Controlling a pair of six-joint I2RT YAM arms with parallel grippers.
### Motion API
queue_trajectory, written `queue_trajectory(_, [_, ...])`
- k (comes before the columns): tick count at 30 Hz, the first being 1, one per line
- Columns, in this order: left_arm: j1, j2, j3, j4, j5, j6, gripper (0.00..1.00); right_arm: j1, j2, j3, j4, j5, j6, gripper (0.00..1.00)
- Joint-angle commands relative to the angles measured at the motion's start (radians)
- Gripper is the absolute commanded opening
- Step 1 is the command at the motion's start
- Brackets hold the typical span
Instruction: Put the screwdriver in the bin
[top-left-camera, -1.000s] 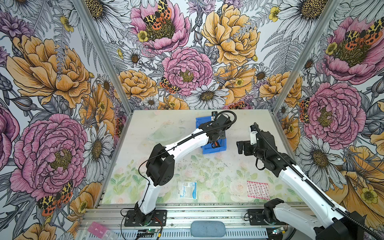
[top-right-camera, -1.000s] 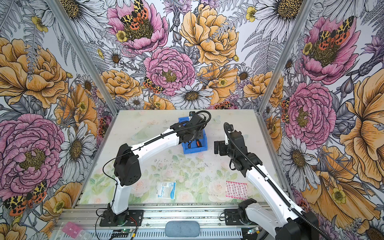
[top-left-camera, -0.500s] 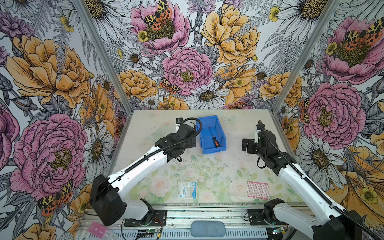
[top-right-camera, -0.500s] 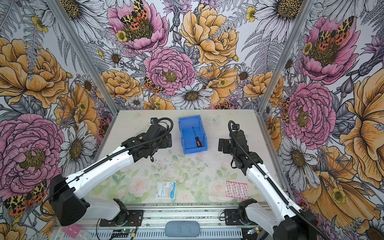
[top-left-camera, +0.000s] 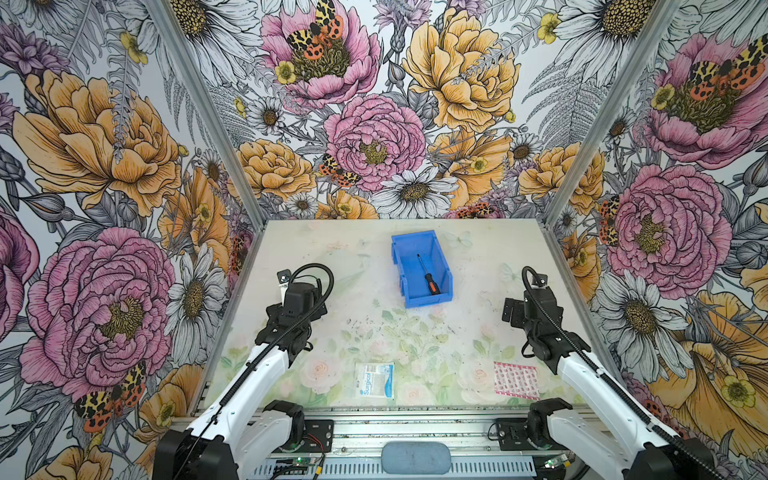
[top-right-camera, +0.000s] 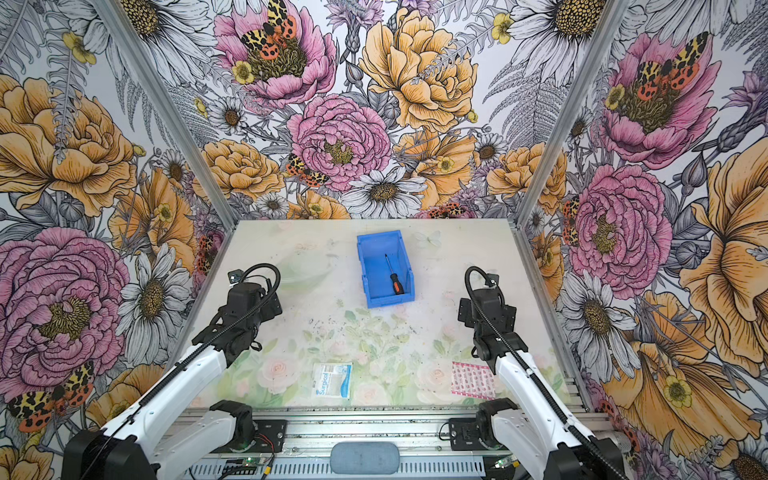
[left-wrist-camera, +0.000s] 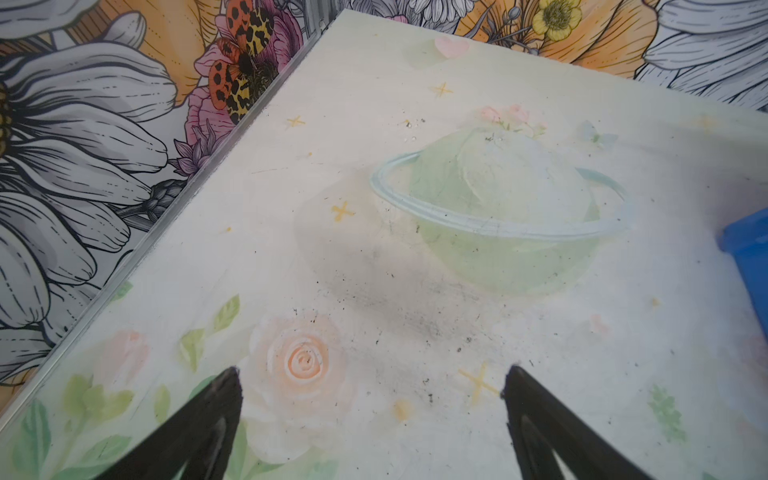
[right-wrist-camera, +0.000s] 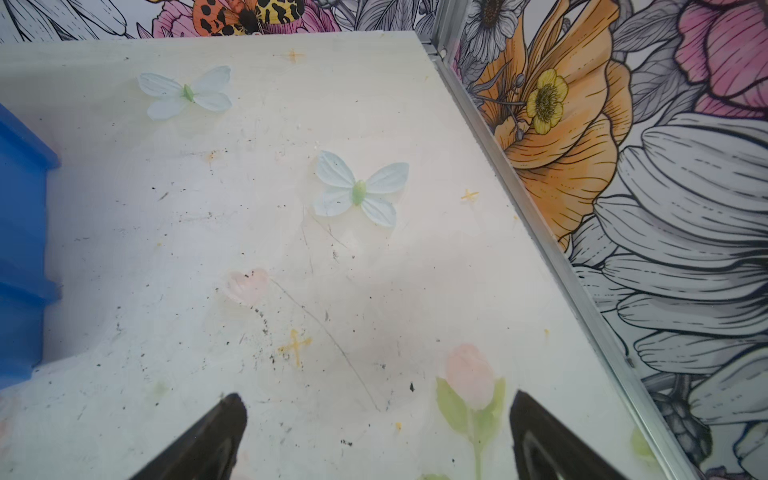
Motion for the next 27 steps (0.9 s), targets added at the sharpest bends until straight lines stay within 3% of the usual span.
queue_trajectory(1, [0.01,-0.023,-0.071,0.22,0.052,0.187,0.99,-0.02,0.017,-0.043,0.136,0.008,-0.075,1.0])
queue_trajectory(6, [0.029,-0.016,-0.222,0.428,0.053,0.206,0.99,-0.037,0.106,-0.111,0.324,-0.013,-0.094,0.99])
queue_trajectory(9, [0.055,0.036,-0.208,0.478,0.09,0.236,0.99,-0.058,0.17,-0.123,0.489,-0.023,-0.116,1.0])
queue_trajectory(13, [0.112,0.137,-0.208,0.669,0.15,0.284,0.99,-0.089,0.317,-0.086,0.664,-0.024,-0.101,1.0])
queue_trajectory(22, [0.156,0.376,-0.162,1.005,0.238,0.295,0.99,-0.13,0.593,0.096,0.766,-0.067,-0.117,1.0])
queue_trajectory(27, [0.161,0.444,-0.152,1.08,0.257,0.329,0.99,-0.141,0.594,0.042,0.864,-0.085,-0.118,0.99])
